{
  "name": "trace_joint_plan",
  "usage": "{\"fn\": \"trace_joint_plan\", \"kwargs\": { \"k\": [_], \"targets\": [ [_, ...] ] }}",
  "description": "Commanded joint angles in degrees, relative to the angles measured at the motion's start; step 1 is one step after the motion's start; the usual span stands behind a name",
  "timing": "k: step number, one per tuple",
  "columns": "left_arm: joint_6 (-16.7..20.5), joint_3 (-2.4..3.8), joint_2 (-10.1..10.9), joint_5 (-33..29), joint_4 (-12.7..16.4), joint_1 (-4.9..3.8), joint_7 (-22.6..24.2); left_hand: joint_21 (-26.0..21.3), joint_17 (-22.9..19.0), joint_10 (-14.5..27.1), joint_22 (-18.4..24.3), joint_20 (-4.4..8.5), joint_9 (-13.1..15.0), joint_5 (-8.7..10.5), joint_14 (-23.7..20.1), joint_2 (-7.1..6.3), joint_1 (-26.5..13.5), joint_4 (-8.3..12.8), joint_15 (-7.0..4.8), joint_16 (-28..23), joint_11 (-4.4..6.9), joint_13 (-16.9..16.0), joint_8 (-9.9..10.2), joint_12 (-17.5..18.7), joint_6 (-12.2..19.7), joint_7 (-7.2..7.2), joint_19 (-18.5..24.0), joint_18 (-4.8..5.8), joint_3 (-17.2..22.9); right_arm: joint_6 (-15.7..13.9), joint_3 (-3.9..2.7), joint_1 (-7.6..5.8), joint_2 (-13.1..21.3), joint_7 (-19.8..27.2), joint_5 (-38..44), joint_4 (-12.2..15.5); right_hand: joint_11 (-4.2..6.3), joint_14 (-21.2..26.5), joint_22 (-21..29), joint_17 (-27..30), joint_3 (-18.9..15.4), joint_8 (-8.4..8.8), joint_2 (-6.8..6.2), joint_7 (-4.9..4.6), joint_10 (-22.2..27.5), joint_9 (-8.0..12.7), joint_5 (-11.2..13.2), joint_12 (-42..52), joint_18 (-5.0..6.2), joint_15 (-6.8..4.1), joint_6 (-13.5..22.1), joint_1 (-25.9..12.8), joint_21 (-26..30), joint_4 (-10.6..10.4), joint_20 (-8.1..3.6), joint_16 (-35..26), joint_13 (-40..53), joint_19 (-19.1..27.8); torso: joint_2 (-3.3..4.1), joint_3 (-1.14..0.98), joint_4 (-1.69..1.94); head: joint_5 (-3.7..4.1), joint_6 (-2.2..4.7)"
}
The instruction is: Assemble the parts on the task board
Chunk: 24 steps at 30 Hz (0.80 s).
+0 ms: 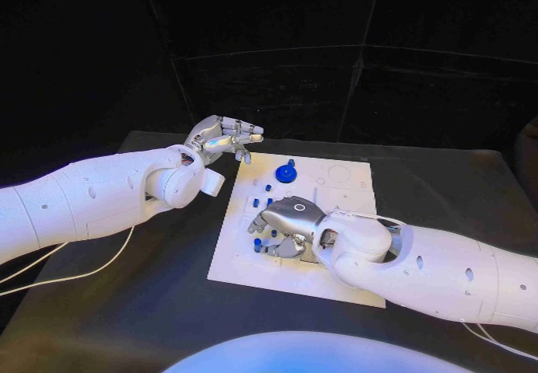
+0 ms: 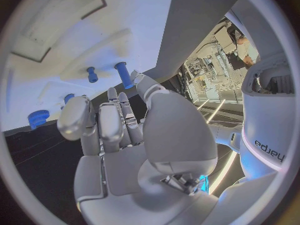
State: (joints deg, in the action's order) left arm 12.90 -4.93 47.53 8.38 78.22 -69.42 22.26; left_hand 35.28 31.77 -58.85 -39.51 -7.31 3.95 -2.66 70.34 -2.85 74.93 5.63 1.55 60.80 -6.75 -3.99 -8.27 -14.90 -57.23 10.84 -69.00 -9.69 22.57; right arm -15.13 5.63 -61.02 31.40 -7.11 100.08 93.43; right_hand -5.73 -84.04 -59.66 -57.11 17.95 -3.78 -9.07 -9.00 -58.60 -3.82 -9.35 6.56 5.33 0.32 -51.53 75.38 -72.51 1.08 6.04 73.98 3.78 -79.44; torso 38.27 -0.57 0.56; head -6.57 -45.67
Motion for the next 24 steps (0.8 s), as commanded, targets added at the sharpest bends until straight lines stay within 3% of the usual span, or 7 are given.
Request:
{"fn": "trace_joint_plan", "kwargs": {
  "k": [1, 6, 11, 13, 16, 21, 24],
  "targets": [
    [-0.75, 0.05, 0.12, -0.19, 0.08, -0.11, 0.00, -0.21, -0.04, 0.31, 0.05, 0.12, -0.05, -0.15, -0.42, -0.18, 0.17, -0.01, 0.11, -0.23, -0.12, 0.05, -0.17, -0.35, 0.26, 0.18, 0.43, -0.77, 0.26, -2.93, -0.03, -0.09, 2.20, 0.89, -2.54, 2.16, 0.11, -0.48, 0.61, 0.19, -1.93, 0.02, -0.35, 0.14, 0.79, -0.09, -0.36, 0.74, 0.72, 0.05, 0.43, -0.58, 0.59, -0.32, 0.01, -0.36, 0.12, 0.63, -0.12, 0.01, -0.13, 0.28, 0.22],
    [-0.76, 0.04, 0.28, -0.19, 0.13, -0.11, -0.03, -0.22, -0.09, 0.33, 0.06, 0.12, -0.05, -0.14, -0.44, -0.20, 0.17, 0.01, 0.11, -0.25, -0.12, 0.05, -0.18, -0.36, 0.27, 0.18, 0.43, -0.77, 0.26, -4.68, -0.23, -0.66, 8.30, 0.97, -10.08, 6.55, 0.50, -0.50, 0.74, 0.61, -6.16, -0.26, 0.52, -0.12, -0.42, -0.26, -0.55, 3.48, 0.71, -0.24, -0.51, -0.58, 0.74, -1.29, -0.25, -0.58, 0.41, 0.38, -0.19, 0.04, -0.19, 1.49, 0.95],
    [-0.70, 0.03, 0.44, -0.19, 0.25, -0.10, 0.01, -0.22, -0.10, 0.33, 0.06, 0.12, -0.05, -0.14, -0.45, -0.21, 0.17, 0.01, 0.11, -0.25, -0.12, 0.05, -0.18, -0.36, 0.27, 0.18, 0.43, -0.77, 0.26, -5.32, -0.47, -1.74, 15.07, -1.76, -19.53, 9.70, 1.34, -1.55, -3.12, -3.38, -7.85, -1.60, 2.08, -0.13, -9.98, -0.72, -0.75, 9.51, 0.01, -0.83, -3.54, -1.36, -1.74, -2.83, -0.66, 1.80, 2.73, -1.33, -0.53, 0.21, -0.51, 3.36, 1.64],
    [-0.61, 0.02, 0.56, -0.19, 0.39, -0.10, 0.08, -0.22, -0.10, 0.33, 0.06, 0.12, -0.05, -0.14, -0.45, -0.21, 0.17, 0.01, 0.11, -0.25, -0.12, 0.05, -0.18, -0.36, 0.27, 0.18, 0.43, -0.77, 0.26, -6.19, -0.50, -2.03, 18.76, -5.00, -23.05, 10.63, 2.87, -2.31, -6.21, -7.03, -10.10, -2.85, 1.14, 1.11, -16.40, -1.04, -2.81, 14.82, -0.53, -1.97, -4.96, -3.00, -3.81, -4.08, -1.60, 3.97, 5.97, -2.66, -0.70, 0.30, -0.85, 4.16, 2.12],
    [-0.59, -0.01, 0.61, -0.19, 0.58, -0.09, 0.16, -0.22, -0.10, 0.33, 0.06, 0.12, -0.05, -0.14, -0.45, -0.21, 0.17, 0.01, 0.11, -0.25, -0.12, 0.05, -0.18, -0.36, 0.27, 0.18, 0.43, -0.77, 0.26, -7.68, -0.49, -2.15, 22.02, -8.85, -24.97, 11.33, 4.00, -2.74, -8.68, -9.88, -13.19, -4.80, 0.60, 2.29, -18.35, -1.57, -6.13, 21.23, -1.02, -3.02, -6.18, -4.20, -5.48, -5.49, -2.71, 5.74, 11.38, -3.67, -0.76, 0.31, -1.10, 5.10, 2.36],
    [-0.65, -0.08, 0.70, -0.19, 0.91, -0.07, 0.23, -0.23, -0.14, 0.33, 0.07, 0.11, -0.05, -0.14, -0.46, -0.23, 0.18, 0.04, 0.11, -0.26, -0.12, 0.05, -0.19, -0.39, 0.27, 0.18, 0.43, -0.77, 0.26, -9.26, -0.45, -2.05, 25.90, -14.75, -25.14, 12.44, 5.12, -2.84, -10.06, -11.45, -18.51, -9.64, 2.03, 3.54, -19.95, -3.85, -8.45, 52.02, -1.39, -4.44, -7.46, -5.16, -6.43, -8.63, -3.56, 6.97, 46.34, -4.15, -0.97, 0.17, -1.59, 5.95, 2.24],
    [-0.65, -0.11, 0.74, -0.19, 0.93, -0.06, 0.23, -0.23, -0.14, 0.33, 0.07, 0.11, -0.05, -0.14, -0.46, -0.23, 0.18, 0.04, 0.11, -0.26, -0.12, 0.05, -0.19, -0.39, 0.27, 0.18, 0.43, -0.77, 0.26, -9.20, -0.43, -1.90, 27.21, -17.71, -24.12, 13.06, 5.07, -3.13, -11.15, -13.64, -20.40, -11.17, 2.78, 3.91, -21.03, -4.87, -10.20, 59.74, -1.44, -4.06, -7.29, -6.21, -7.06, -10.36, -3.96, 8.06, 55.88, -4.48, -1.02, 0.16, -1.65, 6.08, 2.25]
  ]
}}
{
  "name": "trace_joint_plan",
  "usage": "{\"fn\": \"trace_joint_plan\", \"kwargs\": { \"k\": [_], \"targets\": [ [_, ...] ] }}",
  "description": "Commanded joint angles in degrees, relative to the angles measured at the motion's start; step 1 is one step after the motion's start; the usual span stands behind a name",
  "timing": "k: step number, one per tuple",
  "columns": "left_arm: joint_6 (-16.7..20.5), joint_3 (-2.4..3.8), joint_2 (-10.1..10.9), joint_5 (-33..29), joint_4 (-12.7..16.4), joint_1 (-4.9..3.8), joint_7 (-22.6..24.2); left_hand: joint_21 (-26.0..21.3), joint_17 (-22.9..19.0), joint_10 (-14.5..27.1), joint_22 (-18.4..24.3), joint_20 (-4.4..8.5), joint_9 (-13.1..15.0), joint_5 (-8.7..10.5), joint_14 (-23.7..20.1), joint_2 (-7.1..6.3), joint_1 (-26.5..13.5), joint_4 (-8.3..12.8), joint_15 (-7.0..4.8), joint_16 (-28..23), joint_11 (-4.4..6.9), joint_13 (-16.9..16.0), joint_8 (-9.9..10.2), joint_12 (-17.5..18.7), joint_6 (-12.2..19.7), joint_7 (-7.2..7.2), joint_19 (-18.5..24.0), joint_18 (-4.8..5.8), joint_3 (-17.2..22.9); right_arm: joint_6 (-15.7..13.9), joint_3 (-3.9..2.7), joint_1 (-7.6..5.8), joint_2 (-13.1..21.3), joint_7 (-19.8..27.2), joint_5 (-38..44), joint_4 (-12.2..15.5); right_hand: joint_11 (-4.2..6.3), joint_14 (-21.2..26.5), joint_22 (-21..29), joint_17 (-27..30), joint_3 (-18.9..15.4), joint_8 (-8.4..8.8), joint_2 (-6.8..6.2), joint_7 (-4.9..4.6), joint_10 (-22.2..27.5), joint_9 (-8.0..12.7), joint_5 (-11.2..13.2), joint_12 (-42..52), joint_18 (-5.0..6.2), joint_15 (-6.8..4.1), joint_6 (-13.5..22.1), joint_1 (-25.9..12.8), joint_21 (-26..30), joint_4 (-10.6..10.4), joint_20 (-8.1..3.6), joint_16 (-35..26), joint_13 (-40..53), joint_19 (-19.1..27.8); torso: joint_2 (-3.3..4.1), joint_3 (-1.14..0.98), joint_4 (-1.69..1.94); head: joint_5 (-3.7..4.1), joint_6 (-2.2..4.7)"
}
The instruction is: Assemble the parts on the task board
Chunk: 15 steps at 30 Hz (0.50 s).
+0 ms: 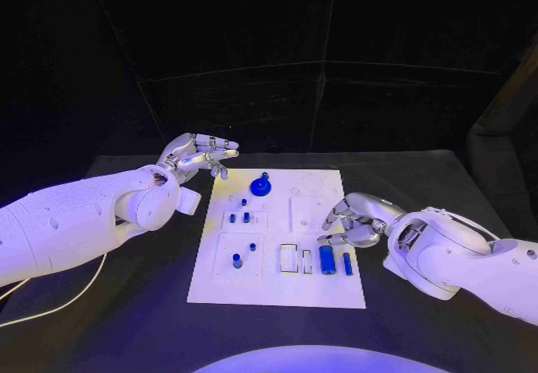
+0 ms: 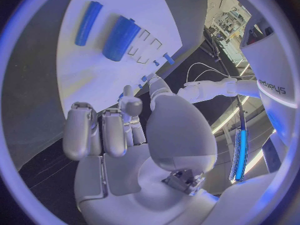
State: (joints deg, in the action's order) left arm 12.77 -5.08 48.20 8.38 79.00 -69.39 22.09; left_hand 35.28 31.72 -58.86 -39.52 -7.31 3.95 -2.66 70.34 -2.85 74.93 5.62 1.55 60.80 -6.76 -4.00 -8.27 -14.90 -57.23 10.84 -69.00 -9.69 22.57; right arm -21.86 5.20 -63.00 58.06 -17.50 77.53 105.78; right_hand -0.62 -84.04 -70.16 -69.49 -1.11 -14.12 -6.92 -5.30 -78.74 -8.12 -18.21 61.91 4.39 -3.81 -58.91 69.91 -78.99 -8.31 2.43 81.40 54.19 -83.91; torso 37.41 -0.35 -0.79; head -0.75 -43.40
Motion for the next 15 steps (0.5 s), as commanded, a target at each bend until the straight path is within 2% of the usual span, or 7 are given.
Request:
{"fn": "trace_joint_plan", "kwargs": {
  "k": [1, 3, 6, 9, 11, 15],
  "targets": [
    [-0.52, 0.02, 0.08, -0.19, 0.15, -0.08, 0.41, -0.23, -0.09, 0.33, 0.08, 0.11, -0.05, -0.14, -0.46, -0.23, 0.18, 0.04, 0.11, -0.26, -0.12, 0.06, -0.20, -0.39, 0.26, 0.18, 0.43, -0.77, 0.26, -2.31, 0.02, 0.13, 0.88, -8.32, -1.07, 0.90, 0.09, -3.26, -1.11, -2.28, -2.35, -1.59, 0.68, 0.20, -1.38, -1.16, -2.29, 7.40, -0.64, -0.13, 0.39, -0.87, -0.85, -1.68, -0.23, 1.17, 9.24, -0.15, -0.19, -0.07, -0.35, 0.35, -0.06],
    [-0.55, 0.00, 0.08, -0.19, 0.13, -0.07, 0.42, -0.23, -0.09, 0.33, 0.08, 0.11, -0.05, -0.14, -0.46, -0.23, 0.18, 0.04, 0.11, -0.26, -0.12, 0.06, -0.20, -0.39, 0.26, 0.18, 0.43, -0.77, 0.26, -1.76, 0.03, 0.27, 1.30, -9.94, -0.19, 1.17, 0.12, -3.42, -1.74, -3.59, -3.48, -2.45, 0.83, 0.25, -2.17, -1.89, -2.29, 10.71, -0.72, 0.01, 0.80, -1.00, -1.22, -2.61, -0.33, 1.80, 13.51, -0.33, -0.26, -0.07, -0.50, 0.31, -0.05],
    [-0.64, -0.02, 0.04, -0.19, 0.07, -0.07, 0.32, -0.23, -0.09, 0.33, 0.08, 0.11, -0.05, -0.14, -0.46, -0.23, 0.18, 0.04, 0.11, -0.26, -0.11, 0.06, -0.20, -0.39, 0.26, 0.18, 0.43, -0.77, 0.26, -0.38, 0.05, 0.59, 1.27, -11.49, 0.58, 1.27, 0.21, -3.63, -2.71, -5.44, -5.58, -3.81, 1.10, 0.21, -2.90, -3.16, -2.31, 13.96, -0.91, 0.05, 1.68, -1.83, -1.79, -5.16, -0.25, 2.69, 17.89, -0.60, -0.35, -0.07, -0.64, 0.14, -0.08],
    [-0.93, -0.03, -0.01, -0.19, 0.04, -0.06, 0.04, -0.25, -0.11, 0.31, 0.09, 0.11, -0.04, -0.14, -0.47, -0.22, 0.16, 0.03, 0.11, -0.25, -0.11, 0.06, -0.23, -0.43, 0.23, 0.17, 0.42, -0.77, 0.25, 1.15, 0.06, 1.01, 0.64, -12.58, 1.26, 1.15, 0.13, -3.78, -3.33, -6.72, -6.95, -4.61, 0.90, 0.22, -3.45, -3.96, -1.63, 15.52, -1.01, 0.11, 2.30, -2.60, -2.15, -7.32, -0.24, 3.26, 20.12, -0.78, -0.30, -0.09, -0.61, 0.26, -0.03],
    [-1.06, -0.05, -0.02, -0.19, 0.04, -0.06, -0.07, -0.25, -0.11, 0.31, 0.09, 0.11, -0.04, -0.14, -0.47, -0.22, 0.16, 0.03, 0.11, -0.25, -0.11, 0.06, -0.23, -0.43, 0.23, 0.17, 0.42, -0.77, 0.25, 2.05, 0.07, 1.39, 0.13, -13.16, 1.86, 1.05, 0.12, -3.82, -3.56, -7.21, -7.45, -5.12, 0.86, 0.21, -3.77, -4.46, -0.65, 16.29, -1.05, 0.12, 2.63, -2.41, -2.27, -8.10, -0.21, 3.49, 21.25, -0.84, -0.30, -0.09, -0.58, 0.25, -0.05],
    [-1.17, -0.08, 0.05, -0.19, 0.06, -0.06, -0.17, -0.25, -0.11, 0.31, 0.09, 0.11, -0.04, -0.14, -0.47, -0.22, 0.16, 0.03, 0.11, -0.25, -0.11, 0.06, -0.23, -0.43, 0.23, 0.17, 0.42, -0.77, 0.25, 4.83, 0.08, 2.05, -1.20, -14.53, 3.09, 0.58, 0.11, -3.90, -3.94, -7.93, -8.02, -5.76, 0.81, 0.18, -3.76, -5.12, 0.59, 16.53, -1.13, 0.14, 3.06, -2.21, -2.49, -8.30, -0.17, 3.81, 21.84, -0.93, -0.25, -0.03, -0.54, 0.37, -0.11]
  ]
}}
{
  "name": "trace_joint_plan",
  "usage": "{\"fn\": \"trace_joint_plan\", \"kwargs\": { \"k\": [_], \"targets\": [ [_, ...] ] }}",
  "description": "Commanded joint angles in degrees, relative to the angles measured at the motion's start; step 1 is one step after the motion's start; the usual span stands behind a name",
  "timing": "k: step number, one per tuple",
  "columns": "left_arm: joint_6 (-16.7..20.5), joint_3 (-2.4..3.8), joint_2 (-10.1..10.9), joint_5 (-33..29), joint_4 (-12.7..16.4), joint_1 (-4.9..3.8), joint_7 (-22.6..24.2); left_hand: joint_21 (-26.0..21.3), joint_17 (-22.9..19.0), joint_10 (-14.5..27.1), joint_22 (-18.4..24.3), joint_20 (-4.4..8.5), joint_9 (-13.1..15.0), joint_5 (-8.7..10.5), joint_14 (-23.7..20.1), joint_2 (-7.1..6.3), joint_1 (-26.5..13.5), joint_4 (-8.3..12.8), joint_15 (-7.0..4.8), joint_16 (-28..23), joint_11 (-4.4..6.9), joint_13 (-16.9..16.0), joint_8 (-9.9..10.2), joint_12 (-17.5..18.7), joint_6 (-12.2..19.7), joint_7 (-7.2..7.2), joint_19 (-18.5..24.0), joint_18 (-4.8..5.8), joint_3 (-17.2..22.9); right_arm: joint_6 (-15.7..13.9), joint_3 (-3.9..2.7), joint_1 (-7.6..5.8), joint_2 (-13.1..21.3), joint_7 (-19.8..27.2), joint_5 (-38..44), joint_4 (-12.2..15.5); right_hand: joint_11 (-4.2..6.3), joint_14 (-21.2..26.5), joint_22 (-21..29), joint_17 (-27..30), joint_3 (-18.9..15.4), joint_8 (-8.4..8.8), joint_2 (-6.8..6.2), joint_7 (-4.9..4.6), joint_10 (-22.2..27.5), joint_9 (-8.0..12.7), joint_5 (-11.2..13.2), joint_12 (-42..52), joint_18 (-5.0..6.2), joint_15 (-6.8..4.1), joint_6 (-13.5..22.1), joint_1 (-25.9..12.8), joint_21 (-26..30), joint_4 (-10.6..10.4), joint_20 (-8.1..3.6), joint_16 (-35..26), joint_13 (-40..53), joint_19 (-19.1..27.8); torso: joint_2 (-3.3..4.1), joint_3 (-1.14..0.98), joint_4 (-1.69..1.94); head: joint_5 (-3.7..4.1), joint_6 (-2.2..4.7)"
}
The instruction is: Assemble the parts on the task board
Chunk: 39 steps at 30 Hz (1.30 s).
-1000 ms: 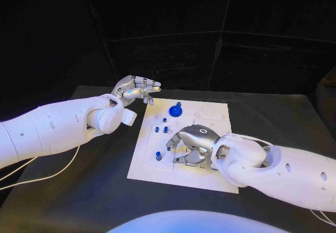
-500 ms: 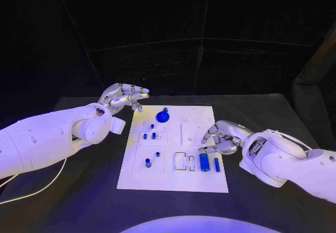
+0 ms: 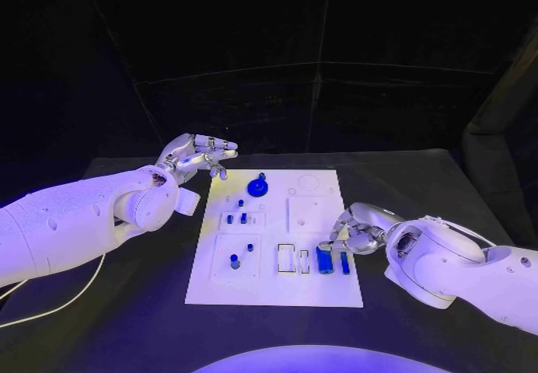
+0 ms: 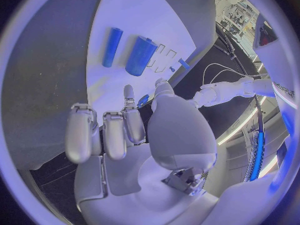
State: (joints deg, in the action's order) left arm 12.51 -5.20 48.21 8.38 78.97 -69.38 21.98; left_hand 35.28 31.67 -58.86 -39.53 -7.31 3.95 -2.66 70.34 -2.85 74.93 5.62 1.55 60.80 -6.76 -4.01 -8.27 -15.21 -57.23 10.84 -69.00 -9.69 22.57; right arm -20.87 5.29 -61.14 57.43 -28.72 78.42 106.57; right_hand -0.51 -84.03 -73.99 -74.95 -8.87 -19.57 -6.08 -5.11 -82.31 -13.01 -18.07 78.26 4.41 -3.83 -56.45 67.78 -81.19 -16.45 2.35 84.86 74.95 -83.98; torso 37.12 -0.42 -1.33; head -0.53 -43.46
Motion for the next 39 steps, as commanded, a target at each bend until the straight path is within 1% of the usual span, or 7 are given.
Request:
{"fn": "trace_joint_plan", "kwargs": {
  "k": [1, 8, 22, 28, 33, 36, 39],
  "targets": [
    [-0.93, 0.04, 0.05, -0.19, 0.09, -0.07, -0.06, -0.26, -0.08, 0.31, 0.11, 0.11, -0.04, -0.14, -0.48, -0.23, 0.13, 0.03, 0.11, -0.26, -0.11, 0.06, -0.24, -0.13, 0.23, 0.17, 0.42, -0.77, 0.24, 4.39, -0.01, 0.28, -0.78, -3.54, 2.48, -0.29, -0.01, -3.93, -0.18, -2.65, -0.36, -0.43, -0.05, -0.03, -0.13, -0.36, 0.78, 0.14, -1.15, 0.18, 0.73, -0.03, -0.32, -0.16, -0.08, 0.42, 1.11, -0.88, 0.04, 0.05, -0.01, 0.10, -0.05],
    [-1.03, 0.01, 0.18, -0.19, 0.11, -0.07, -0.11, -0.27, -0.10, 0.31, 0.11, 0.11, -0.03, -0.14, -0.49, -0.24, 0.12, 0.02, 0.11, -0.27, -0.12, 0.06, -0.24, -0.14, 0.22, 0.17, 0.42, -0.76, 0.23, 7.56, -0.01, 0.83, -2.04, -5.20, 4.22, -0.84, -0.05, -4.02, -0.72, -3.28, -0.63, -0.79, -0.10, -0.03, 0.01, -0.74, 1.36, 0.05, -1.26, 0.21, 0.94, -0.04, -0.61, -0.22, -0.04, 0.68, 1.19, -1.02, 0.08, 0.08, 0.01, 0.06, -0.28],
    [-1.15, -0.01, 0.34, -0.19, 0.02, -0.07, -0.28, -0.27, -0.10, 0.31, 0.11, 0.11, -0.03, -0.14, -0.49, -0.24, 0.12, 0.02, 0.11, -0.27, -0.12, 0.06, -0.24, -0.14, 0.22, 0.17, 0.42, -0.76, 0.23, 8.84, -0.01, 2.22, -3.64, -6.76, 7.91, -1.54, -0.07, -4.01, -0.99, -3.45, -0.81, -1.14, -0.11, -0.04, 0.31, -1.12, 1.78, -0.31, -1.31, 0.24, 1.16, -0.05, -0.75, -0.18, 0.00, 0.75, 0.97, -1.06, 0.11, 0.08, 0.06, -0.13, -0.53],
    [-1.30, -0.02, 0.38, -0.19, -0.01, -0.07, -0.42, -0.30, -0.19, 0.33, 0.14, 0.11, -0.04, -0.14, -0.52, -0.28, 0.08, 0.04, 0.12, -0.29, -0.12, 0.07, -0.26, -0.18, 0.24, 0.17, 0.43, -0.76, 0.21, 10.38, -0.01, 2.58, -4.19, -7.02, 9.03, -1.72, -0.07, -4.00, -1.22, -3.63, -0.61, -1.76, 0.35, -0.03, 0.34, -1.78, 1.60, -0.30, -1.35, 0.27, 1.47, 1.56, -0.86, 0.19, 0.05, 0.81, 1.33, -1.05, 0.09, 0.09, -0.01, -0.13, -0.77],
    [-1.42, -0.02, 0.42, -0.19, 0.02, -0.07, -0.50, -0.30, -0.19, 0.33, 0.14, 0.11, -0.04, -0.14, -0.52, -0.28, 0.08, 0.04, 0.12, -0.29, -0.12, 0.07, -0.26, -0.18, 0.24, 0.17, 0.43, -0.76, 0.21, 8.85, -0.01, 2.69, -4.31, -7.37, 9.09, -1.64, 0.22, -3.97, -1.46, -3.72, 0.09, -3.07, 2.34, 0.29, 0.03, -2.96, -3.75, -0.06, -1.37, 0.05, 0.92, 4.69, -0.99, 1.33, -0.11, 0.83, 2.08, -1.07, 0.08, 0.11, -0.03, -0.15, -0.88],
    [-1.48, -0.02, 0.44, -0.19, 0.02, -0.06, -0.53, -0.30, -0.19, 0.33, 0.14, 0.11, -0.04, -0.14, -0.52, -0.28, 0.08, 0.04, 0.12, -0.29, -0.12, 0.07, -0.26, -0.18, 0.24, 0.17, 0.43, -0.76, 0.21, 5.63, -0.02, 2.72, -4.13, -7.26, 7.68, -1.34, 0.50, -4.01, -1.67, -3.93, 0.45, -3.67, 3.79, 0.59, -0.52, -3.54, -7.13, 0.48, -1.41, -0.19, 0.22, 5.51, -1.12, 1.56, -0.29, 0.91, 2.86, -1.15, 0.03, 0.07, -0.02, -0.11, -0.92],
    [-1.55, -0.03, 0.50, -0.19, 0.03, -0.06, -0.56, -0.30, -0.19, 0.33, 0.14, 0.11, -0.04, -0.14, -0.52, -0.28, 0.08, 0.04, 0.12, -0.29, -0.12, 0.07, -0.26, -0.18, 0.24, 0.17, 0.43, -0.76, 0.21, 1.49, -0.03, 2.74, -3.78, -6.34, 5.78, -0.67, 0.68, -4.01, -1.68, -3.97, 0.33, -3.80, 4.53, 0.76, -0.95, -3.95, -10.98, 0.91, -1.41, -0.36, 0.15, 5.58, -1.13, 1.37, -0.47, 0.91, 3.55, -1.15, 0.02, 0.03, -0.01, -0.19, -0.90]
  ]
}}
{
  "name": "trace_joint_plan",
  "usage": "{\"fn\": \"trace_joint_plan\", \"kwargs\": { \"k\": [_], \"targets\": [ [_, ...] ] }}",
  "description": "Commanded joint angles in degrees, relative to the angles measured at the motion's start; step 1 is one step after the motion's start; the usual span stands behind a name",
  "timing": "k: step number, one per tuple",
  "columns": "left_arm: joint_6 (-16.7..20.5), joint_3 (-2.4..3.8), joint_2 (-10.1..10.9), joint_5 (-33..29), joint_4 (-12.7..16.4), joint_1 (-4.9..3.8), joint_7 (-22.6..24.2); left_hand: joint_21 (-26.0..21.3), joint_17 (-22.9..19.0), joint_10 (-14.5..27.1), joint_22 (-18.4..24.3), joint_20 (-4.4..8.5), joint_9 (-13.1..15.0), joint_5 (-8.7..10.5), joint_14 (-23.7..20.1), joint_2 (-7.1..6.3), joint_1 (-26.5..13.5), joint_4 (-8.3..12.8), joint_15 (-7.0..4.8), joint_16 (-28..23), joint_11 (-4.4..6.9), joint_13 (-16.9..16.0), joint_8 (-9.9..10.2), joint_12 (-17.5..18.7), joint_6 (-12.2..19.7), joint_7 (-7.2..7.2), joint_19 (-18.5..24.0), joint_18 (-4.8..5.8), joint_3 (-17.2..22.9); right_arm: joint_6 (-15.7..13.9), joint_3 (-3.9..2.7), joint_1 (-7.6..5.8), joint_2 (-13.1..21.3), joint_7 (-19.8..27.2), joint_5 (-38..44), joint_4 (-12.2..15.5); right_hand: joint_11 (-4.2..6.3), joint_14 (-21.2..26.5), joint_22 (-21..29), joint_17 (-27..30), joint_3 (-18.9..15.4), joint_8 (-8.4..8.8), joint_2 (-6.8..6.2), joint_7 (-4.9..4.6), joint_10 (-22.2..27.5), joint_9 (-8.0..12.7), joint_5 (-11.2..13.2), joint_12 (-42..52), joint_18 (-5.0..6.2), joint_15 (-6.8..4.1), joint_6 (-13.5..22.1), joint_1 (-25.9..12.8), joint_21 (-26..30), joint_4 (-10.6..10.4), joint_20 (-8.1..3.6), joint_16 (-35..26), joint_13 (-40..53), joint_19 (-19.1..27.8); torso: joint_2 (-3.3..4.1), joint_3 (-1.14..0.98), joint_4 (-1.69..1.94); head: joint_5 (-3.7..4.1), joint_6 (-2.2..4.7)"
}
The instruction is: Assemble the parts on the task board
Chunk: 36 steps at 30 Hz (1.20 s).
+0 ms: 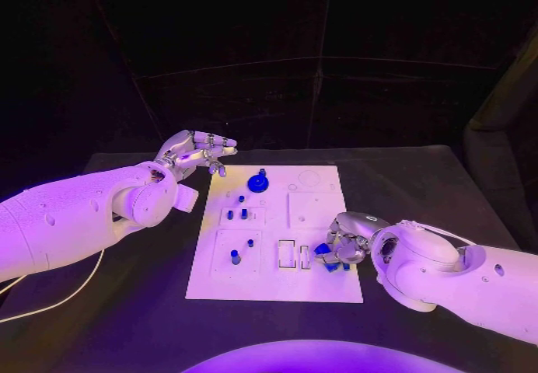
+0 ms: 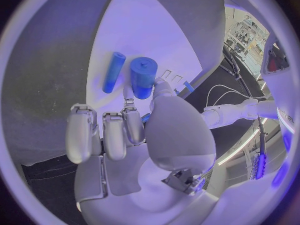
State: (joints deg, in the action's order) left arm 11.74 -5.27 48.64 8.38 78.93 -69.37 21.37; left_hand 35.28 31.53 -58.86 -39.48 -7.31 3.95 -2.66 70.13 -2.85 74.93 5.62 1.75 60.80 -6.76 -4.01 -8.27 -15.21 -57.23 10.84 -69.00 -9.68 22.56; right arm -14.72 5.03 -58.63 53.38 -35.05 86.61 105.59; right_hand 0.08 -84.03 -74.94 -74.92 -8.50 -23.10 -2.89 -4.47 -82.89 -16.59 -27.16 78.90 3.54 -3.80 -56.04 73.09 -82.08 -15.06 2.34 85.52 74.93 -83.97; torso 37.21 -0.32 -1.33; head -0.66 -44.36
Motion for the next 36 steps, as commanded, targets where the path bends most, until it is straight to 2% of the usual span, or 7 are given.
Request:
{"fn": "trace_joint_plan", "kwargs": {
  "k": [1, 5, 10, 15, 23, 27, 36],
  "targets": [
    [-0.80, 0.04, 0.09, -0.19, 0.07, -0.07, 0.03, -0.30, -0.05, 0.33, 0.09, 0.11, -0.03, -0.14, -0.32, -0.28, 0.08, 0.04, -0.09, -0.29, -0.12, 0.07, -0.26, -0.18, 0.24, 0.17, 0.43, -0.77, 0.21, -6.16, 0.23, 0.23, 0.42, 0.48, -3.14, 0.64, 0.13, -4.00, -0.70, -3.99, -0.08, -0.29, 1.49, 0.16, -0.46, -0.48, -2.77, 0.35, -0.53, -0.42, -0.26, 0.26, -0.22, -0.09, -0.50, 0.23, 3.71, -1.15, -0.07, -0.08, -0.02, -0.05, 0.00],
    [-0.92, 0.04, 0.12, -0.19, 0.11, -0.07, -0.03, -0.30, -0.05, 0.33, 0.09, 0.11, -0.03, -0.14, -0.32, -0.28, 0.08, 0.04, -0.09, -0.29, -0.12, 0.07, -0.26, -0.18, 0.24, 0.17, 0.43, -0.77, 0.21, -11.14, 0.21, 0.23, 0.99, 2.51, -6.47, 2.20, 0.21, -4.02, -0.62, -4.12, -0.18, -0.38, 1.77, 0.25, -0.64, -0.71, -3.82, 0.52, -0.51, -0.48, -0.36, 0.27, -0.17, -0.24, -0.56, 0.27, 4.02, -1.12, -0.07, 0.08, 0.15, 0.30, 0.13],
    [-1.04, 0.04, 0.08, -0.19, 0.12, -0.07, -0.08, -0.30, -0.05, 0.33, 0.09, 0.11, -0.03, -0.14, -0.32, -0.28, 0.08, 0.04, -0.09, -0.29, -0.12, 0.07, -0.26, -0.18, 0.24, 0.17, 0.43, -0.77, 0.21, -15.00, 0.18, 0.21, 1.16, 4.31, -9.49, 3.81, 0.22, -4.06, -0.52, -4.31, -0.26, -0.39, 1.85, 0.25, -0.70, -0.78, -3.99, 0.58, -0.49, -0.49, -0.39, 0.13, -0.12, -0.37, -0.58, 0.34, 4.11, -1.09, -0.08, 0.03, 0.16, 0.18, 0.18],
    [-1.09, 0.04, 0.03, -0.19, 0.14, -0.07, -0.09, -0.30, -0.05, 0.33, 0.09, 0.11, -0.03, -0.14, -0.32, -0.28, 0.08, 0.04, -0.09, -0.29, -0.12, 0.07, -0.26, -0.18, 0.24, 0.17, 0.43, -0.77, 0.21, -16.24, 0.15, 0.19, 0.51, 5.14, -10.95, 4.37, 0.23, -4.07, -0.43, -4.36, -0.36, -0.42, 1.93, 0.27, -0.72, -0.86, -4.08, 0.56, -0.47, -0.51, -0.43, -0.04, -0.07, -0.53, -0.60, 0.36, 4.13, -1.06, -0.06, 0.04, 0.18, 0.03, 0.29],
    [-1.10, 0.04, 0.06, -0.19, 0.28, -0.07, -0.13, -0.30, -0.05, 0.33, 0.09, 0.11, -0.03, -0.14, -0.32, -0.28, 0.08, 0.04, -0.09, -0.29, -0.12, 0.07, -0.26, -0.18, 0.24, 0.17, 0.43, -0.77, 0.21, -11.07, 0.14, 0.18, -2.31, 3.88, -12.44, 3.03, 0.30, -4.07, -0.40, -4.35, -1.35, -0.52, 2.31, 0.37, -0.93, -1.37, -2.05, 0.58, -0.46, -0.56, -0.60, -1.39, -0.06, -1.27, -0.66, 0.35, 4.43, -1.08, -0.04, 0.09, 0.13, -0.29, 0.35],
    [-1.08, 0.04, 0.03, -0.19, 0.36, -0.08, -0.19, -0.35, -0.12, 0.39, 0.13, 0.10, -0.04, -0.14, -0.36, -0.28, 0.02, 0.03, -0.08, -0.30, -0.13, 0.08, -0.28, -0.23, 0.27, 0.19, 0.43, -0.76, 0.20, -9.23, 0.14, 0.17, -3.74, 2.17, -12.73, 2.03, 0.43, -4.07, -0.37, -4.31, -1.84, -0.69, 2.67, 0.54, -1.06, -1.68, -1.32, 0.62, -0.45, -0.66, -1.01, -2.22, -0.03, -1.42, -0.73, 0.32, 4.60, -1.07, 0.06, 0.15, 0.24, -0.28, 0.37],
    [-1.02, 0.04, -0.04, -0.19, 0.47, -0.11, -0.26, -0.35, -0.12, 0.39, 0.13, 0.10, -0.04, -0.14, -0.36, -0.28, 0.02, 0.03, -0.08, -0.30, -0.13, 0.08, -0.28, -0.23, 0.27, 0.19, 0.43, -0.76, 0.20, -8.45, 0.13, 0.15, -6.32, -1.28, -12.17, -0.03, 0.69, -4.05, -0.33, -4.22, -3.18, -0.93, 3.03, 0.86, -1.24, -2.34, 0.88, 0.55, -0.44, -0.88, -1.54, -3.93, 0.03, -1.40, -0.92, 0.24, 4.87, -1.06, 0.00, 0.05, 0.08, -0.71, 0.26]
  ]
}}
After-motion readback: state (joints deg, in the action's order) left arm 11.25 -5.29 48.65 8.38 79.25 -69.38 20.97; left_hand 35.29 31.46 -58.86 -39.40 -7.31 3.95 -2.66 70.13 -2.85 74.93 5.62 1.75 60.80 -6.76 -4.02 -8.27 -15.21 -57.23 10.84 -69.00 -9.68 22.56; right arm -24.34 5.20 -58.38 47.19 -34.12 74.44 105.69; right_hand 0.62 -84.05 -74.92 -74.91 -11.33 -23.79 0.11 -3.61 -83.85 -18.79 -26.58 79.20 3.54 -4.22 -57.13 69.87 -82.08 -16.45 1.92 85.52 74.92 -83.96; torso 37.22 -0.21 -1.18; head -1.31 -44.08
